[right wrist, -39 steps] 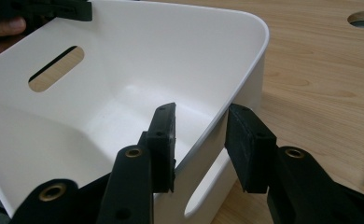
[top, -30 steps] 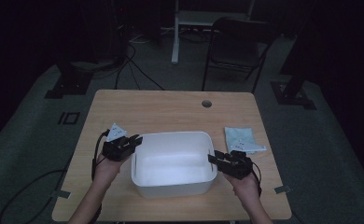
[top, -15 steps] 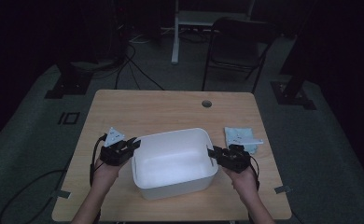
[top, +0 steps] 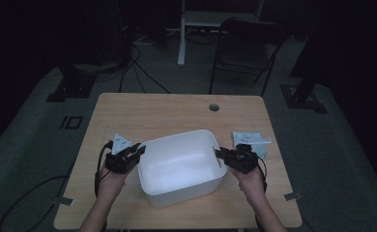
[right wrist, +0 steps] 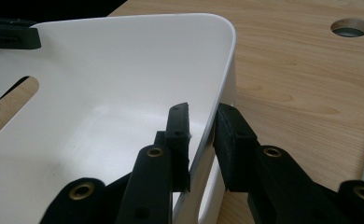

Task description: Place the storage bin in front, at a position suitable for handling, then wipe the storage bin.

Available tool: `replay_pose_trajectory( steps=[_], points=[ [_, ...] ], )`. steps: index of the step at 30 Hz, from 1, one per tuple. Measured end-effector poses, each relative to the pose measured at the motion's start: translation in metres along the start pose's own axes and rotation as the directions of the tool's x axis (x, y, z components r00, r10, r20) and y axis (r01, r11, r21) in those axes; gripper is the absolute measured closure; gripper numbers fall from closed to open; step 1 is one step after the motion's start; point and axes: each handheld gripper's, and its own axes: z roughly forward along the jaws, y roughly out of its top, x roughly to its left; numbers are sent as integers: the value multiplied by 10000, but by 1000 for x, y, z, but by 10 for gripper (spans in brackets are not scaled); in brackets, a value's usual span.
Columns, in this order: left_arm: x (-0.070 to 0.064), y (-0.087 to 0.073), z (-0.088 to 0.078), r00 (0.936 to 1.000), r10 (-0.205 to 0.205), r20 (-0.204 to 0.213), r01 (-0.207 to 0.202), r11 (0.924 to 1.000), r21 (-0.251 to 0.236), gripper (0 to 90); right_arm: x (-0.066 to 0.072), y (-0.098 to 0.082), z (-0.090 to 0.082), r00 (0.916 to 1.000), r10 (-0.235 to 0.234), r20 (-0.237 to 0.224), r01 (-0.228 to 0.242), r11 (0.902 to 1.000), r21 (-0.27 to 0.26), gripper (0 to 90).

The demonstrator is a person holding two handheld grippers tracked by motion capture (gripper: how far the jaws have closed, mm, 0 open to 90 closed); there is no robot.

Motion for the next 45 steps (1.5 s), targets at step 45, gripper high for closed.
replay_pose_trajectory(
  steps=[45],
  points=[
    [10, -9, 4, 9992, -331, 207, 334, 9993, -154, 781, 20, 6, -15, 9978, -586, -325, 570, 9973, -467, 569]
  ],
)
